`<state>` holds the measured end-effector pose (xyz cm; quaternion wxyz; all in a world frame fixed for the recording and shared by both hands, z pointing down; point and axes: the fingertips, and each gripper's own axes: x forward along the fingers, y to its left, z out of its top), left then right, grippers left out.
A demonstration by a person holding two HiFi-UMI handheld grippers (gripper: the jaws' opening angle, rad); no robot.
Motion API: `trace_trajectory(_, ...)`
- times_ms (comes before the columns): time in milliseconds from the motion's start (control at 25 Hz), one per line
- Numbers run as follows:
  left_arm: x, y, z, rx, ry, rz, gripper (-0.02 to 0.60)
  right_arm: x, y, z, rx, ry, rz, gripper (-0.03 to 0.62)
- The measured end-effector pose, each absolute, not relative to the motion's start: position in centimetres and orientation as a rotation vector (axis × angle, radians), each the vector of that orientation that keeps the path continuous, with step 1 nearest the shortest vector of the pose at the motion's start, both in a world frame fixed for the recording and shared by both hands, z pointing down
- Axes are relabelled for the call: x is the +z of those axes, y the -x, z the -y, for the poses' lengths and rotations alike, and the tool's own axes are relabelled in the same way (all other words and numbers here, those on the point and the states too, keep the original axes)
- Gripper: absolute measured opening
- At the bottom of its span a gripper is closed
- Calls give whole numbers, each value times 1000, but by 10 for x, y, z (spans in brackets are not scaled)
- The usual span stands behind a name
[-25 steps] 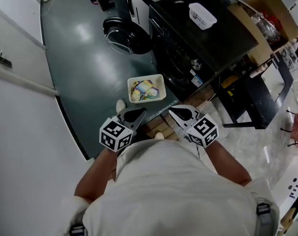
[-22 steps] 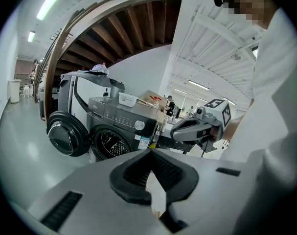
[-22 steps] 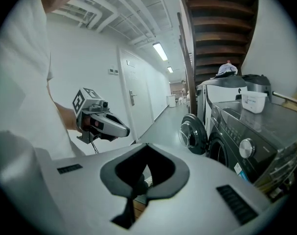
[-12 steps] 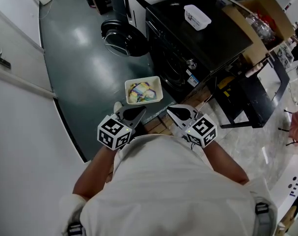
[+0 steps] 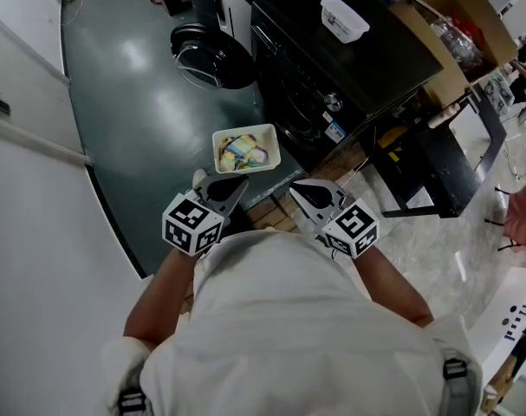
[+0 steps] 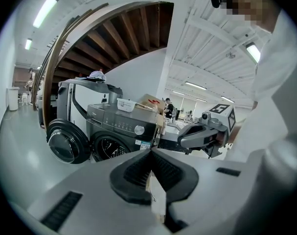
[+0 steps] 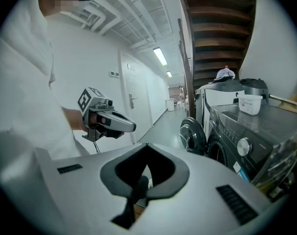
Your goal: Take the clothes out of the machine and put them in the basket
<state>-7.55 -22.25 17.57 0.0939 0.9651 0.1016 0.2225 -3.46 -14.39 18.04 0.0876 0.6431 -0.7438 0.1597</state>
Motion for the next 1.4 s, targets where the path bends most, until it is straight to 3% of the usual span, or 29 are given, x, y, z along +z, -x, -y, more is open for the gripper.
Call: trace_trajectory(1400, 224, 70, 228, 803, -2791, -282, -3, 225, 30, 150, 568, -1912, 2234, 3)
